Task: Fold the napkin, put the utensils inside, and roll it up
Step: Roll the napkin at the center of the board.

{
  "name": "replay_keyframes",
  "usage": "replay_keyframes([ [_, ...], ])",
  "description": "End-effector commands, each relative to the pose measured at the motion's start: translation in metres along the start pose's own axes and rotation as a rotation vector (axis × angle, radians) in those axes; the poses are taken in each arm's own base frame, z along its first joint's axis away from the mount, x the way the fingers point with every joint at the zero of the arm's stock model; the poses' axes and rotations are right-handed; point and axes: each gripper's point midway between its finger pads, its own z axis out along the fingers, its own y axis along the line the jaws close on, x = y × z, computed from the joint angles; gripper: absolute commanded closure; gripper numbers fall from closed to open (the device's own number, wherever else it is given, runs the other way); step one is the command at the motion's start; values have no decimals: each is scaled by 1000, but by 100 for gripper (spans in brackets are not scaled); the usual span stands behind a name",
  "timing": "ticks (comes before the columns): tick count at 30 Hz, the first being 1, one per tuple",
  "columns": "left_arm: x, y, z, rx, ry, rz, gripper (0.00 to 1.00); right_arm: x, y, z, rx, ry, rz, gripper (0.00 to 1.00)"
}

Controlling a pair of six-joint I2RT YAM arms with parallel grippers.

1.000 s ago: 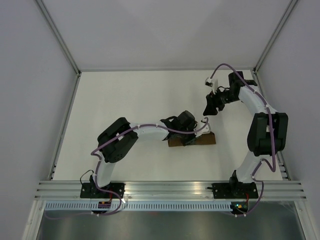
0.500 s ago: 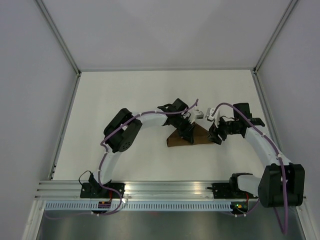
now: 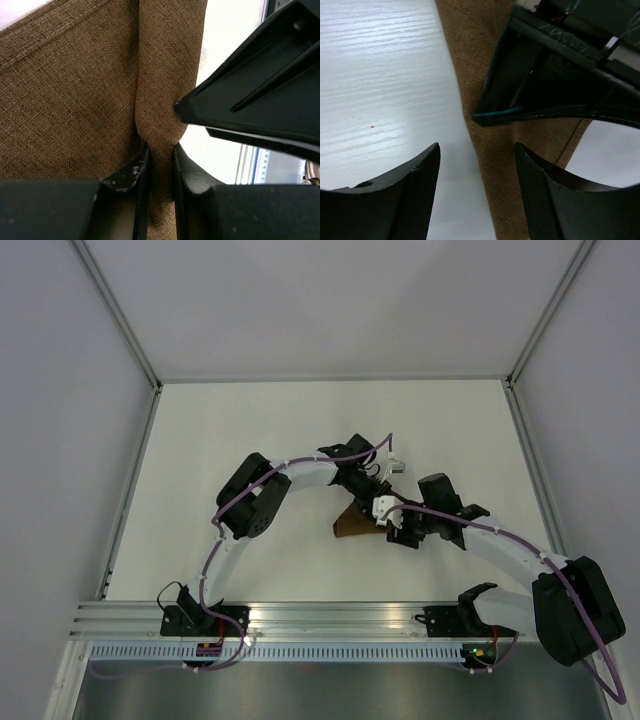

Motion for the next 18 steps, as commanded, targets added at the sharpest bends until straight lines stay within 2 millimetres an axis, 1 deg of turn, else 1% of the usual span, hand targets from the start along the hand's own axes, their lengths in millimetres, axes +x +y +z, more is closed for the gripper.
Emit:
replay_keyframes([
  [1, 51, 17, 16, -39, 140, -172, 80, -15, -29, 4, 120, -28, -53, 33],
  [4, 50, 16, 17, -28, 140, -180, 80, -16, -26, 8, 104, -22, -59, 34],
  [8, 50, 14, 18, -14, 146, -192, 79, -10, -18, 16, 66, 2, -65, 36],
  [11, 50, 15, 18, -14, 148, -196, 78, -5, -10, 22, 36, 21, -71, 40],
  [14, 50, 15, 17, -8, 149, -205, 77, 1, -7, 26, 14, 45, -66, 48],
  [16, 50, 14, 15, -6, 146, -205, 74, 4, -4, 28, -5, 58, -56, 54],
  [17, 49, 13, 15, -10, 146, -202, 72, 4, -4, 28, -10, 63, -53, 57],
  [18, 46, 12, 12, -15, 139, -192, 64, 5, -1, 28, -23, 65, -49, 63],
])
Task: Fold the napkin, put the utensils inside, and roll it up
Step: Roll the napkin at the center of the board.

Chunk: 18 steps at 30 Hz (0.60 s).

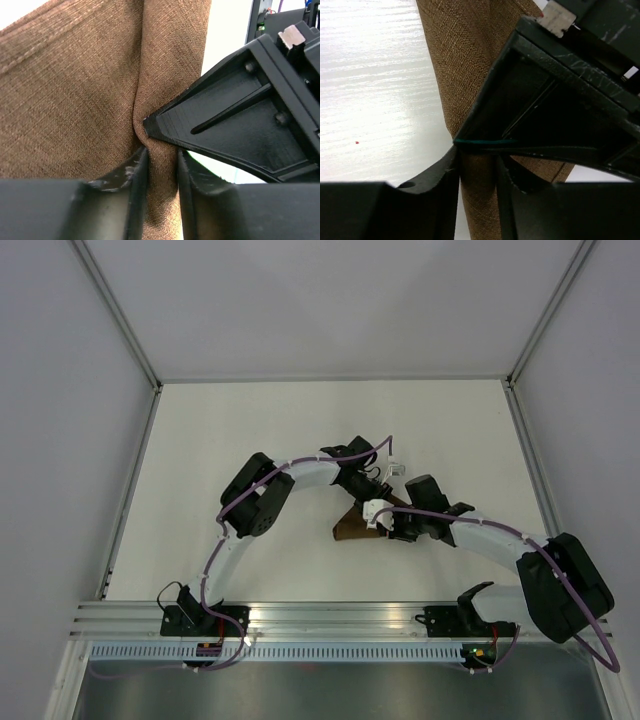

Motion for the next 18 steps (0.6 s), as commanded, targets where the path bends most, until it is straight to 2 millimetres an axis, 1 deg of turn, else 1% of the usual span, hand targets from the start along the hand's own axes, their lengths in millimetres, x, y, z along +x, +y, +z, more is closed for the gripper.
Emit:
replay_keyframes([
  [1, 36, 22, 6, -90, 91, -120, 60, -1, 3, 2, -29, 9, 1, 66],
  [2, 34, 23, 5, -109, 84, -109, 55, -2, 2, 1, -33, 8, -3, 68],
  [3, 25, 17, 0, -117, 63, -81, 50, -1, 7, 0, -59, 12, 4, 73],
  [4, 25, 17, -3, -126, 54, -74, 48, -2, 8, 0, -72, 14, 8, 74],
  [5, 20, 17, -7, -153, 33, -95, 45, -4, 7, -1, -83, 12, 3, 76],
  [6, 12, 16, -10, -162, 7, -75, 42, -4, 13, -1, -118, 14, 13, 76],
  [7, 4, 11, -18, -173, -23, -57, 41, -7, 12, -2, -127, 6, 15, 76],
  [8, -2, 10, -24, -190, -47, -64, 40, -3, 18, -2, -165, 21, 26, 77],
  [9, -9, 11, -28, -205, -74, -49, 40, -3, 19, -2, -180, 22, 30, 77],
  [10, -18, 7, -36, -224, -100, -33, 39, -4, 19, -1, -202, 20, 39, 77],
  [12, -28, 10, -48, -261, -145, -37, 37, -3, 26, -2, -257, 23, 47, 78],
  [13, -36, 11, -60, -301, -181, -39, 37, -3, 24, -1, -273, 27, 56, 78],
  [15, -45, 18, -75, -364, -236, -45, 37, -1, 32, -3, -327, 38, 66, 78],
  [16, -55, 20, -94, -412, -298, -64, 37, -1, 33, -4, -356, 38, 85, 78],
  [18, -60, 27, -110, -465, -379, -78, 37, 0, 34, -5, -383, 37, 92, 79],
])
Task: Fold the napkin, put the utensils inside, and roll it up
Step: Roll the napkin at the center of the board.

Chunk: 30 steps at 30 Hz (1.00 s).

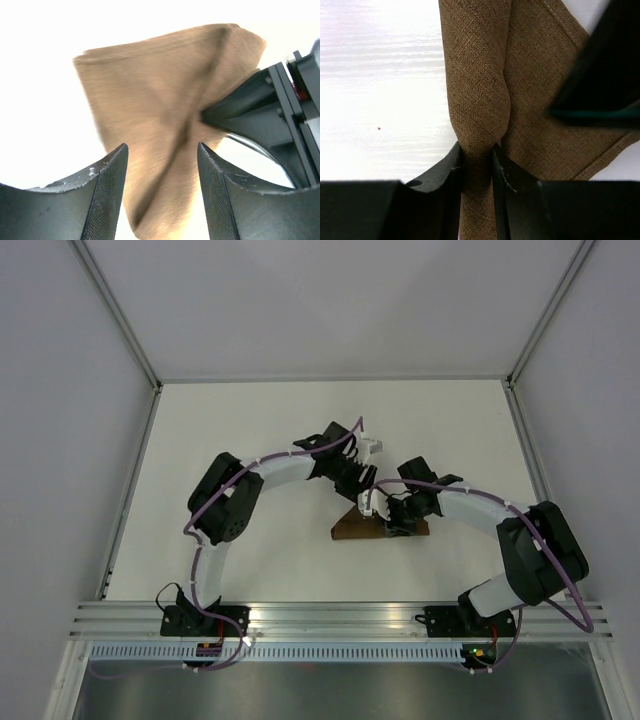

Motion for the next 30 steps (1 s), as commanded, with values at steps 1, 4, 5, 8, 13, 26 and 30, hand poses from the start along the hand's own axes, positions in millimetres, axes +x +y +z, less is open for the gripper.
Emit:
replay_keyframes([
  [1, -59, 18, -61, -182, -283, -63, 37, 4, 27, 0, -175, -12, 53, 78],
  [4, -63, 34, -84, -257, -383, -118, 36, 9, 28, 0, -230, -1, 84, 78],
  [5, -67, 26, -96, -263, -421, -104, 36, 9, 32, -1, -259, 1, 100, 79],
  [8, -66, 21, -116, -321, -504, -82, 36, 13, 29, -1, -314, 9, 131, 79],
  [13, -47, 9, -135, -415, -615, 7, 36, 20, 18, 4, -375, 37, 181, 79],
  [26, -1, -68, -100, -608, -556, 560, 31, 30, -1, 18, -506, 87, 316, 78],
  [30, 15, -79, -62, -620, -415, 736, 31, 32, -6, 23, -521, 101, 349, 78],
])
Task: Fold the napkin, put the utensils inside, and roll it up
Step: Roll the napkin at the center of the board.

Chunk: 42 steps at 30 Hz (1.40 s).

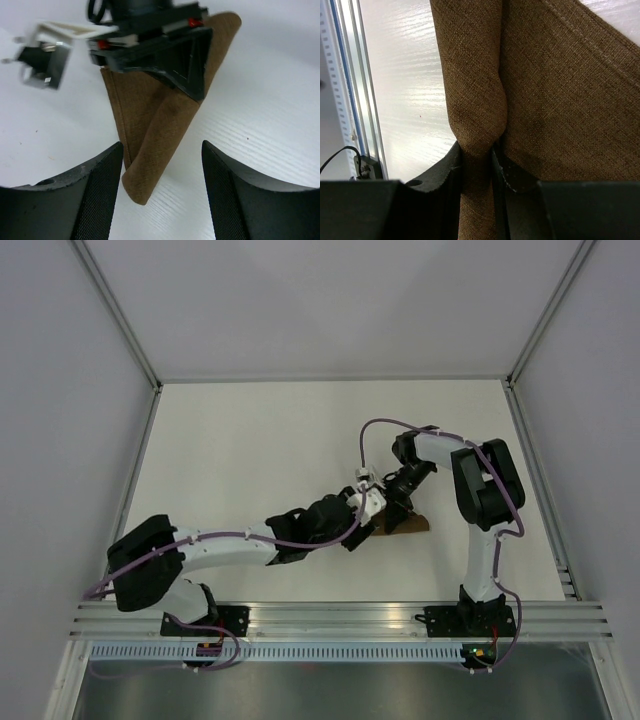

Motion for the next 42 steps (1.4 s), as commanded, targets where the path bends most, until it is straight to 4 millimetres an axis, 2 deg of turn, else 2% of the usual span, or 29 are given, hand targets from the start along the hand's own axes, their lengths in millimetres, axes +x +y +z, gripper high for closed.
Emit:
replay_keyframes([
  [1, -2, -9, 16, -24, 23, 236, 31, 26, -20, 18, -6, 95, -3, 78],
  [3, 6, -21, 28, -10, 59, 305, 30, 25, -24, 17, -5, 94, 5, 78],
  [4, 2, -24, 33, -14, 57, 322, 30, 25, -24, 17, -9, 97, 9, 78],
  [5, 13, -27, 41, -10, 86, 345, 30, 24, -26, 18, -12, 97, 15, 78],
  [6, 14, -33, 44, 0, 91, 363, 30, 25, -26, 18, -13, 97, 22, 78],
  [7, 9, -35, 48, 1, 85, 372, 30, 25, -27, 18, -15, 99, 24, 78],
  [8, 18, -38, 55, 8, 108, 399, 30, 25, -29, 19, -16, 101, 27, 78],
  [9, 19, -39, 58, 9, 111, 413, 30, 26, -29, 19, -17, 103, 32, 78],
  [14, 25, -41, 78, 2, 122, 476, 30, 27, -31, 19, -26, 110, 44, 78],
  [15, 34, -41, 83, 5, 140, 497, 30, 27, -30, 20, -29, 111, 46, 78],
  [22, 50, -37, 97, -1, 166, 526, 32, 27, -34, 20, -34, 111, 57, 78],
  [23, 52, -39, 97, 9, 168, 521, 34, 27, -35, 20, -34, 113, 57, 78],
  [26, 64, -41, 99, 41, 194, 503, 50, 27, -34, 20, -38, 115, 61, 78],
  [27, 69, -42, 98, 54, 209, 500, 62, 26, -34, 19, -36, 113, 61, 78],
  [30, 83, -48, 97, 101, 247, 480, 73, 24, -34, 16, -32, 109, 60, 75],
  [32, 90, -53, 96, 134, 264, 464, 76, 21, -34, 13, -23, 97, 59, 65],
  [34, 96, -58, 94, 175, 284, 454, 82, 15, -34, 8, -10, 85, 54, 59],
  [37, 100, -62, 90, 210, 301, 429, 83, 3, -31, -2, 19, 47, 45, 45],
  [42, 102, -66, 87, 265, 334, 384, 86, -20, -22, -26, 49, -32, 26, 40],
])
